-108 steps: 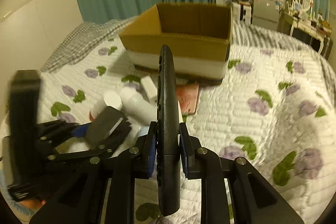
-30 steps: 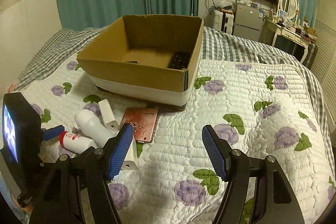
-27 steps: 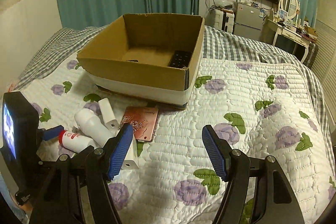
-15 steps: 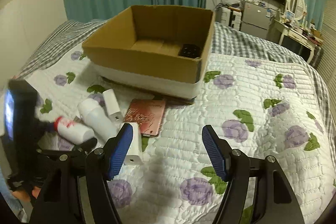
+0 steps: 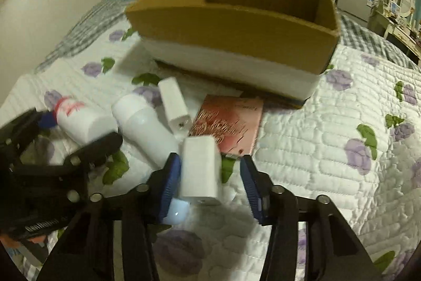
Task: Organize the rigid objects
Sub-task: 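Grasp the red-capped white bottle with the left tool while the right tool grasps the white charger, then carry the bottle and charger into the box and open both tools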
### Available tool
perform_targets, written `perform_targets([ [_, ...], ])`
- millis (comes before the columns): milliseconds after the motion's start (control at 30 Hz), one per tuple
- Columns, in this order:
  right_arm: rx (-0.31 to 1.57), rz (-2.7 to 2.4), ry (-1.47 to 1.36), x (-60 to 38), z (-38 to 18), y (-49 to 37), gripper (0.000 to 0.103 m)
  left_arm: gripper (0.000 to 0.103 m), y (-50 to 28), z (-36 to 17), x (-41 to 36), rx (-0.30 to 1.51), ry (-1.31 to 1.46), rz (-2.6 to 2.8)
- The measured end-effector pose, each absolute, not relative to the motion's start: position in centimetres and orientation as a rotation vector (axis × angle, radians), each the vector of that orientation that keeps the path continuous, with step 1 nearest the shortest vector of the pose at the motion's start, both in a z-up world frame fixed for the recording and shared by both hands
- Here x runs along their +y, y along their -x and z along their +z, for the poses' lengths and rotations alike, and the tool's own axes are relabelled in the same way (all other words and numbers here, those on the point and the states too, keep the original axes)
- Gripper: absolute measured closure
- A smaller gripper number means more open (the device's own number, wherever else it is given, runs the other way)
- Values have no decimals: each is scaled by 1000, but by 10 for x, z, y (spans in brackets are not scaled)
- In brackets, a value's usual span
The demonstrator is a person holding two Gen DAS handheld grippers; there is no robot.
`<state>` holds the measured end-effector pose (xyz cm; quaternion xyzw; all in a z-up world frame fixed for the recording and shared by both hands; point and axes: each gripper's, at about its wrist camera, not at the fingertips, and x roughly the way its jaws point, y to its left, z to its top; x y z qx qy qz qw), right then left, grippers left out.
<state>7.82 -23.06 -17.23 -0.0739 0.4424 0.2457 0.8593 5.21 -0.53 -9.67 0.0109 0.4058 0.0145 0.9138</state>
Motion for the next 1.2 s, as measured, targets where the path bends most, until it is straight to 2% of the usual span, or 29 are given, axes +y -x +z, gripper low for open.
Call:
perform_targets([
  [33,937,519,164,-228,-175,-78,72,24,-52,-96,-5,834,-26,31],
  [67,946,523,176,-225,-178,-77,73,24,-50,-96,-7,833,-28,33],
  [300,898,499,173,-233,-166,-69,76,24,-43,-82,-7,821,-25,18],
  [533,729,493,97,-257,-93,-65,76,24,-61,-22,-13,751,-6,-74],
  [733,568,472,126,-255,-22,-102,76,24,-138,27,-22,668,-55,-110],
  [900,554,451,125,-240,-14,-162,76,24,-206,3,-27,711,-95,-109],
  [1200,681,446,130,-231,-72,-245,76,23,-243,-49,-31,760,-147,-166],
])
